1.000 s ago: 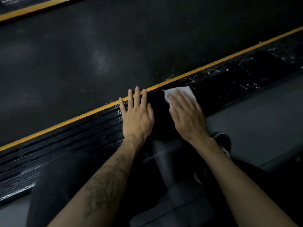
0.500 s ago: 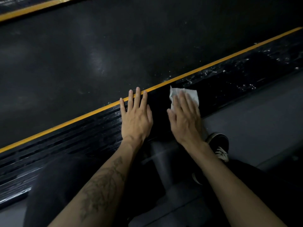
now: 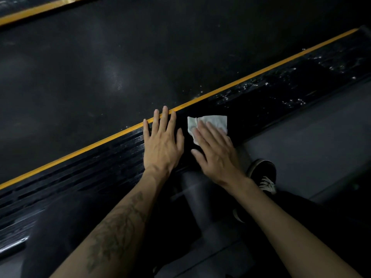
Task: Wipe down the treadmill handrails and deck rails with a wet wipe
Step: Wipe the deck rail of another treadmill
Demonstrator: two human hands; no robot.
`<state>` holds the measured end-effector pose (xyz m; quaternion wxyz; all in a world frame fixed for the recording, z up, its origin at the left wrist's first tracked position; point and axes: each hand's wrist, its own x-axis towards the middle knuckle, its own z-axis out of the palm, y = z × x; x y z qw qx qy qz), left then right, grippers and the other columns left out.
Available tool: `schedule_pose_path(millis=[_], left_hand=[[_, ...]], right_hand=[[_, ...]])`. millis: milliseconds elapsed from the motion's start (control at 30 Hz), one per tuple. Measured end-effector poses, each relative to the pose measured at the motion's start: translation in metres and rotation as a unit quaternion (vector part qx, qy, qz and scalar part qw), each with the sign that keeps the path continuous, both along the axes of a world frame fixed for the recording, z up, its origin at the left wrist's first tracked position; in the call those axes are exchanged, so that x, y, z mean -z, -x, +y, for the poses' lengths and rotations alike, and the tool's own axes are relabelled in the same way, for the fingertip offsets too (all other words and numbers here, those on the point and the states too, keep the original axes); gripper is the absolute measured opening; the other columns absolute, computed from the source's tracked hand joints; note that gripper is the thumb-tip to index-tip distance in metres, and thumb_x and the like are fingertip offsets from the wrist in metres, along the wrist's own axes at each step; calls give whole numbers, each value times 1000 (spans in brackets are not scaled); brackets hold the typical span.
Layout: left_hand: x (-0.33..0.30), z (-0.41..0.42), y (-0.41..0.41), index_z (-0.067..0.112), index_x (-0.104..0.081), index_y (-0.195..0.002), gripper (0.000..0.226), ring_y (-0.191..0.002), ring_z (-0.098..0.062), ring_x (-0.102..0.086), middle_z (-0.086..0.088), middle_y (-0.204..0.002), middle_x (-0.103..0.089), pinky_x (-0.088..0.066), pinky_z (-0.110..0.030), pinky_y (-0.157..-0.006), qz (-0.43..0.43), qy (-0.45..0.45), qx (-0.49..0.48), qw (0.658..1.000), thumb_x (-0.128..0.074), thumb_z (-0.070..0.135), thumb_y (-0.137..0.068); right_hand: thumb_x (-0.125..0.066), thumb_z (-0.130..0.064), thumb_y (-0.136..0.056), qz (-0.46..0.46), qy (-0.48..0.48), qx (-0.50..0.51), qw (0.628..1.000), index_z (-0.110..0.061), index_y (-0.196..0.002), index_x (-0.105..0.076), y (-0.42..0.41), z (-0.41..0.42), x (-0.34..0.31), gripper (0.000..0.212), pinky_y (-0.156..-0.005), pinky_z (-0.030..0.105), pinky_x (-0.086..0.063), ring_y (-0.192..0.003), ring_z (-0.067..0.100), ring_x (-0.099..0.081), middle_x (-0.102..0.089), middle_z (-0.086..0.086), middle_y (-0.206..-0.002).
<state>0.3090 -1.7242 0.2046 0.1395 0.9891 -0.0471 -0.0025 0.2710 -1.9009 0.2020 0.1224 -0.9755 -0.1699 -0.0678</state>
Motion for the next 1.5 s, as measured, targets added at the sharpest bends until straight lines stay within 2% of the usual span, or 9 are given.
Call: schedule_pose_path(millis=[67,200,367,567,733,933,1133,1300,1500], left_hand=[[0,0,0,21,-26,-162,57,-160,-21,0,-1,-172,-11,-3,-52,-129,-6,0,5,1000,-27,42,-110],[-1,-1,-1,21,-27,-162,56,-159,-21,-2,-2,-172,-13,-4,-51,-129,-11,3,8,1000,-27,41,-110],[1,-2,0,18,-32,-160,54,-159,-22,-6,-4,-171,-17,-7,-50,-129,-20,8,11,1000,-31,37,-110],[-2,-3,-1,15,-34,-159,54,-159,-22,-9,-6,-171,-19,-9,-49,-129,-27,5,19,999,-31,36,-110],[-8,-4,1,15,-35,-159,53,-159,-22,-9,-6,-171,-19,-9,-47,-129,-22,15,48,999,-37,33,-110],[-11,-5,1,18,-37,-159,52,-159,-21,-9,-5,-170,-21,-8,-45,-130,-18,11,67,997,-38,36,-110],[-8,-6,1,19,-42,-156,50,-158,-20,-14,-3,-168,-26,-10,-43,-129,-28,17,50,998,-40,35,-109],[-8,-8,1,19,-41,-157,50,-158,-21,-13,-4,-168,-26,-11,-45,-130,-32,16,46,998,-39,34,-109],[-4,-9,0,19,-40,-157,51,-159,-21,-12,-4,-169,-23,-9,-45,-129,-23,20,42,999,-39,35,-109]], right_hand=[[-41,-36,-107,-5,-1,-1,1000,-8,-152,-48,-10,-22,-3,53,-122,49,-30,-152,29,-34,-38,13,-161],[-42,-35,-109,27,-29,143,989,-7,-155,-41,-14,-22,-9,54,-124,49,-24,-156,29,-23,-30,14,-165],[-44,-38,-105,-16,0,-18,1000,-6,-151,-47,7,-7,-1,57,-118,52,-37,-150,30,-35,-38,15,-161],[-45,-35,-108,7,-31,142,989,-2,-154,-40,-9,-20,-7,57,-123,50,-28,-154,31,-26,-30,18,-164],[-43,-39,-105,-11,-2,2,1000,-6,-154,-42,10,-15,1,59,-120,51,-32,-153,30,-29,-34,14,-163],[-46,-37,-108,19,-36,156,987,-3,-155,-39,0,-15,-5,59,-124,49,-25,-156,31,-23,-29,18,-165],[-50,-32,-105,-25,-11,11,1000,-5,-151,-48,19,-10,3,53,-119,51,-36,-150,32,-35,-39,16,-160],[-41,-36,-108,8,-45,162,986,-5,-155,-40,4,-19,-4,56,-125,47,-25,-155,29,-24,-30,15,-165],[-46,-35,-105,-24,-16,6,1000,-7,-152,-47,27,-10,4,54,-119,52,-35,-152,31,-32,-37,15,-161]])
